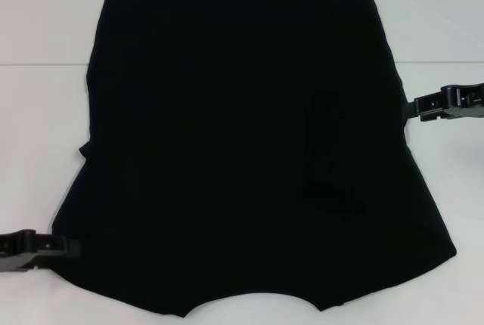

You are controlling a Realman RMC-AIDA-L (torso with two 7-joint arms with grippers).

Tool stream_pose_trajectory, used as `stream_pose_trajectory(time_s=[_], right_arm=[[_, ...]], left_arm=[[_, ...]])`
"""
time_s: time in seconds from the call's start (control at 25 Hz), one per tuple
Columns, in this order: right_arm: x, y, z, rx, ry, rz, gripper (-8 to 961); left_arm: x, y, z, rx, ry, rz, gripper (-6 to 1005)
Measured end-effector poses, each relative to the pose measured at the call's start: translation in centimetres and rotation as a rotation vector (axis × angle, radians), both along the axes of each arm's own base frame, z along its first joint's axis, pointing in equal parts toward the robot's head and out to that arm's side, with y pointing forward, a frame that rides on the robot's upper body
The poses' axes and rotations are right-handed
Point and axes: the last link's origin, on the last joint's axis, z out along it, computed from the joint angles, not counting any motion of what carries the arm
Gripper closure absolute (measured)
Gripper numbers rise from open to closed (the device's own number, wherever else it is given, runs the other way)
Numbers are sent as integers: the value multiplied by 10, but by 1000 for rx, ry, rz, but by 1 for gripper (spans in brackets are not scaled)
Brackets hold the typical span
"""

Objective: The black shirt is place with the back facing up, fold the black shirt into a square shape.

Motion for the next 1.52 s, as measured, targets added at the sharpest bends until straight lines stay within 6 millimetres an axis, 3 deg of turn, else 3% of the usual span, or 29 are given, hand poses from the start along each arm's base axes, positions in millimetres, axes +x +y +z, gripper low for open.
stream_pose_trajectory(time_s=[0.52,0.92,1.16,1.28,1.52], right_arm=[[2,-2,-1,-4,0,-2,489],[6,-7,2,-22,-3,-4,488],[26,-28,10,-121,-50,-52,487],[40,-42,16,-164,-87,-99,487],[55,-64,27,-201,-103,-137,487]], left_arm=[[17,15,-15,-32,-31,-47,340],[14,15,-13,-11,-19,-26,468],[19,16,-13,-16,-34,-63,675],[22,17,-13,-17,-43,-87,896],[31,19,-12,-28,-76,-153,946]])
